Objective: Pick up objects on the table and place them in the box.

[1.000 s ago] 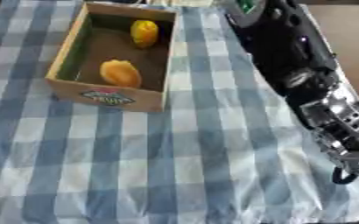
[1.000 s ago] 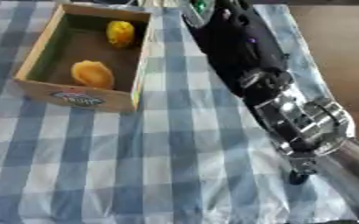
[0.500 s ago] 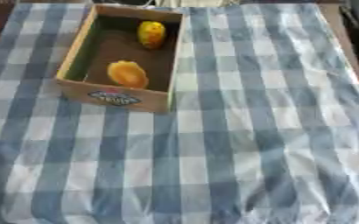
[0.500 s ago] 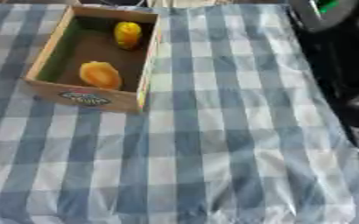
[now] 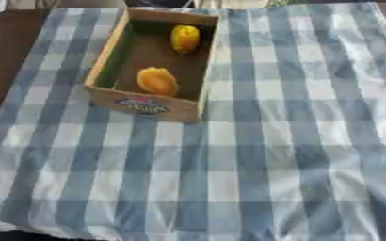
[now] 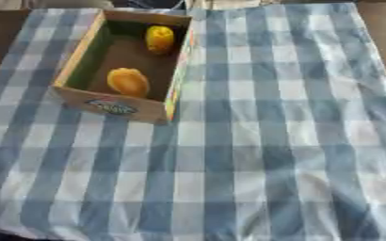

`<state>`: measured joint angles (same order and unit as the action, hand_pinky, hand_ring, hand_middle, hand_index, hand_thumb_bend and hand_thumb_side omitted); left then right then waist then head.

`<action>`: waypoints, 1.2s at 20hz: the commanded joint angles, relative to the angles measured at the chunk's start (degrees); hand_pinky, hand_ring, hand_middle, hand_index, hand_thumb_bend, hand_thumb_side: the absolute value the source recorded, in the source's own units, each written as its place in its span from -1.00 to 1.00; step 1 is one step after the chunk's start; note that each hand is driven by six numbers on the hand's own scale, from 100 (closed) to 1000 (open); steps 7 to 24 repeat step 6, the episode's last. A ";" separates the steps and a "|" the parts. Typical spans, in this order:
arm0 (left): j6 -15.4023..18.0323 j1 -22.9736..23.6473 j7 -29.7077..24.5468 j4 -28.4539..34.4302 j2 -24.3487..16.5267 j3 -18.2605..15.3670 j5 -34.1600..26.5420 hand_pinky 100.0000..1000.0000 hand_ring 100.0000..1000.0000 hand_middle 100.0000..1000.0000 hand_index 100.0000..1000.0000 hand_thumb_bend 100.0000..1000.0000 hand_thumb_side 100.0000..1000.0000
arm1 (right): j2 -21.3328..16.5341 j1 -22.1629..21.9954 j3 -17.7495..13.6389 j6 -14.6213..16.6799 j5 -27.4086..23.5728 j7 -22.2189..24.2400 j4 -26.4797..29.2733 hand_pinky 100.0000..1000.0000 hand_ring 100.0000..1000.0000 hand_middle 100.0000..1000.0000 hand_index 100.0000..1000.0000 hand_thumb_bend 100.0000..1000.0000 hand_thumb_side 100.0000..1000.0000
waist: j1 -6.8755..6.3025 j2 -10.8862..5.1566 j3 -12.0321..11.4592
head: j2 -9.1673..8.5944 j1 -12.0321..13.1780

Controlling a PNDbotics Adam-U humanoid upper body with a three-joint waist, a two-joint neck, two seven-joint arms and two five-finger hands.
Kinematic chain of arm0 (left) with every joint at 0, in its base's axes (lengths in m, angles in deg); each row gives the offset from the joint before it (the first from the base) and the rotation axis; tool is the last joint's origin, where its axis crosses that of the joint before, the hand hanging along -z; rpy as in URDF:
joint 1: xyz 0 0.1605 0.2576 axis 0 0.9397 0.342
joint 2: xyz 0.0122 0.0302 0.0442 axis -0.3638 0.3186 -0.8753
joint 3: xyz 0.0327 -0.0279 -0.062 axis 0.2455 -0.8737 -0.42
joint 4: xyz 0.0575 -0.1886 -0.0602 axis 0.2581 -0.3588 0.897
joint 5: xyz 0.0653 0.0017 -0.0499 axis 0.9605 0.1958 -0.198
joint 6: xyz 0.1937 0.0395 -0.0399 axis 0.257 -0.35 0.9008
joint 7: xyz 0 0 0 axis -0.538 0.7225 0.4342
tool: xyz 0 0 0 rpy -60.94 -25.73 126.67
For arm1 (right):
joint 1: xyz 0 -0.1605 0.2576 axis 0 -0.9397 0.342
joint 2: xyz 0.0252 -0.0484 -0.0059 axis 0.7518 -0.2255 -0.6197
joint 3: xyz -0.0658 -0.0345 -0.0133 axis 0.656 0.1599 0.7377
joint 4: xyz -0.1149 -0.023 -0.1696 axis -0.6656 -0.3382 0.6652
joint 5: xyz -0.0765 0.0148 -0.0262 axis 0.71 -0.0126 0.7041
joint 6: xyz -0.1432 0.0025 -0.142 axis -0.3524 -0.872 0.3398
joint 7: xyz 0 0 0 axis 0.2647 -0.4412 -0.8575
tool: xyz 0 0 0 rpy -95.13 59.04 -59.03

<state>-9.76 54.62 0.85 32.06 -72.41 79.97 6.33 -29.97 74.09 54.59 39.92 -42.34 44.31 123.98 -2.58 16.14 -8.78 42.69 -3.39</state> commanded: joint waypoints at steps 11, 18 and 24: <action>0.51 -1.00 1.75 1.04 -2.27 -1.03 1.39 0.54 0.48 0.30 0.61 -0.84 -0.25 | 0.31 -3.87 -3.81 3.62 -0.45 -4.82 1.16 0.54 0.67 0.41 0.54 -1.00 -0.51 | 0.62 -0.83 -0.38 | -0.79 0.35; 0.51 -1.00 1.75 1.04 -2.27 -1.03 1.39 0.54 0.48 0.30 0.61 -0.84 -0.25 | 0.31 -3.87 -3.81 3.62 -0.45 -4.82 1.16 0.54 0.67 0.41 0.54 -1.00 -0.51 | 0.62 -0.83 -0.38 | -0.79 0.35; 0.51 -1.00 1.75 1.04 -2.27 -1.03 1.39 0.54 0.48 0.30 0.61 -0.84 -0.25 | 0.31 -3.87 -3.81 3.62 -0.45 -4.82 1.16 0.54 0.67 0.41 0.54 -1.00 -0.51 | 0.62 -0.83 -0.38 | -0.79 0.35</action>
